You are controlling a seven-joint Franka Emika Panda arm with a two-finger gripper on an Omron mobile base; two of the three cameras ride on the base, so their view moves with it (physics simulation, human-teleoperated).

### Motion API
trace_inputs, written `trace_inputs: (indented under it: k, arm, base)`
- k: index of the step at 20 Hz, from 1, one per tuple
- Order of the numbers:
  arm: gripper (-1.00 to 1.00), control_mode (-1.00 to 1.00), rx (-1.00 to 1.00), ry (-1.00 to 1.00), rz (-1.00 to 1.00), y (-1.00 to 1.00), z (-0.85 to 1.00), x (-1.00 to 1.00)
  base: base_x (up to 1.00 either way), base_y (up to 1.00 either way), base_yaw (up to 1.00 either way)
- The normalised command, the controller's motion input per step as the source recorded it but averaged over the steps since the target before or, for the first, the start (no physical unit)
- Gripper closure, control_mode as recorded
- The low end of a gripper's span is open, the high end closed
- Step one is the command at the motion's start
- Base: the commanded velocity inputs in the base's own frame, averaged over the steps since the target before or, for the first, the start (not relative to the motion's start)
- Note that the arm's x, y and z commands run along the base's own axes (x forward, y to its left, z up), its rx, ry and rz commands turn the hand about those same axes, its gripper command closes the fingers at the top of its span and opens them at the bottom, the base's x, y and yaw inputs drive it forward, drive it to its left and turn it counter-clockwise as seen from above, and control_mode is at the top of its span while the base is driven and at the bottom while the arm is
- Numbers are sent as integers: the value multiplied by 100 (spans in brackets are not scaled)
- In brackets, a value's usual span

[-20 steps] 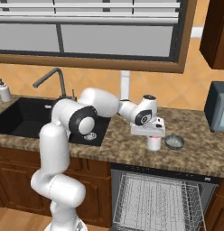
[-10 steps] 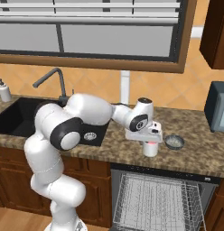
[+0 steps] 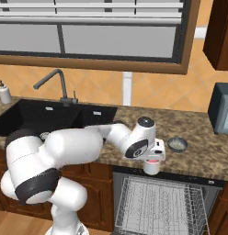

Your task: Pick up the cup and bowl from the counter, place them in the dishwasher, and close the dishwasher door.

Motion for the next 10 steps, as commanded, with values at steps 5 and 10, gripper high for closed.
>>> trace_inputs:
  k: [5, 10]
  arm:
    - [100, -100, 0, -11, 3, -14, 0, -89]
    - [100, -100, 5, -1, -1, -25, -7, -33]
  base:
    - [0, 0, 0]
    - [0, 0, 0]
